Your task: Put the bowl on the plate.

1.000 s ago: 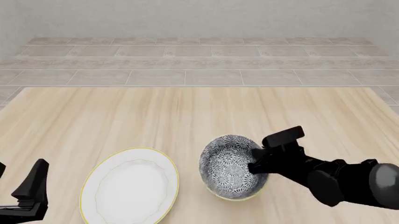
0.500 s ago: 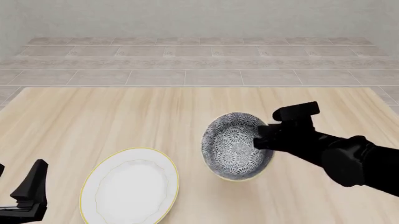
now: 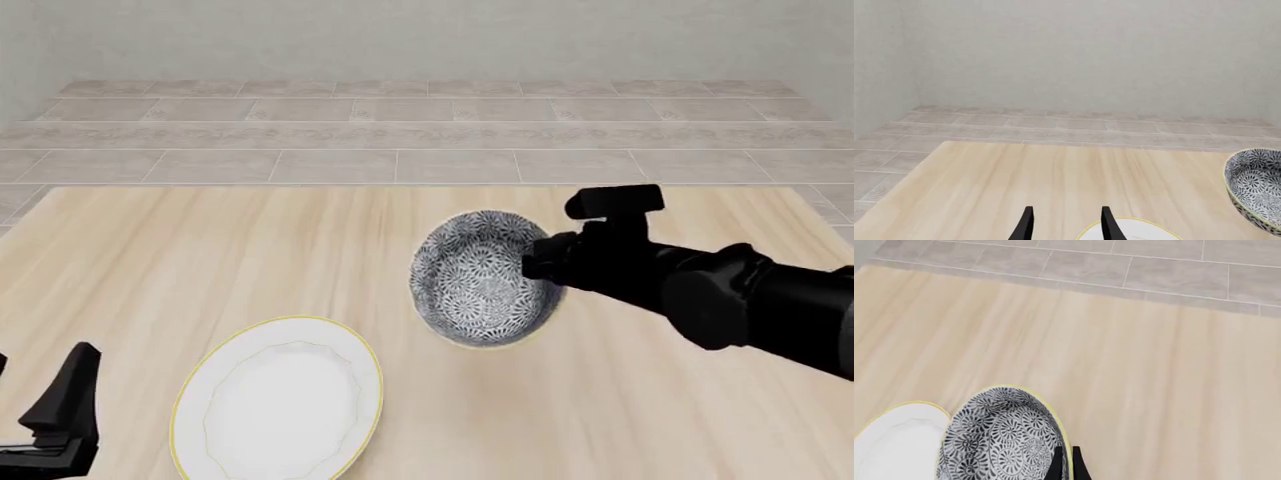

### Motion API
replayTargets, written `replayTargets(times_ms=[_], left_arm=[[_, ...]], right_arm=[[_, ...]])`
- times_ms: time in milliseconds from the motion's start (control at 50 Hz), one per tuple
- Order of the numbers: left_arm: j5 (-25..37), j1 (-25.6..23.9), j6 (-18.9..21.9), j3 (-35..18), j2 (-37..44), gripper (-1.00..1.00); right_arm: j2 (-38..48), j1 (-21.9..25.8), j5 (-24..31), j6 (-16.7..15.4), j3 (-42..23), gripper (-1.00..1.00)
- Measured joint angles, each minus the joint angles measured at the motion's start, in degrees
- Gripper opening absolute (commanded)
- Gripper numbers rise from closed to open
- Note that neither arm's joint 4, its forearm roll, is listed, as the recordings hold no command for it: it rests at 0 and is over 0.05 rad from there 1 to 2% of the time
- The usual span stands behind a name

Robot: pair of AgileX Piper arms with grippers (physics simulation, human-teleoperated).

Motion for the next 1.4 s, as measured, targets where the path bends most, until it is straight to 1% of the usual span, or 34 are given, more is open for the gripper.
replayTargets(times_ms=[320, 660, 1060, 1400], left_arm=[[0.58, 0.00, -0.04, -0.25, -0.65, 1.00], [0.71, -0.02, -0.14, -0.41, -0.87, 1.00], [0.84, 0.16, -0.18, -0.69, -0.88, 1.00], [0.92, 0.44, -0.20, -1.12, -0.89, 1.00]], right_arm=[[2.06, 4.39, 2.43, 3.58, -4.33, -1.00], [4.20, 9.80, 4.03, 6.24, -7.57, -1.00], [7.16, 15.80, 4.15, 9.19, -10.70, -1.00], [10.25, 20.91, 2.95, 11.82, -12.42, -1.00]])
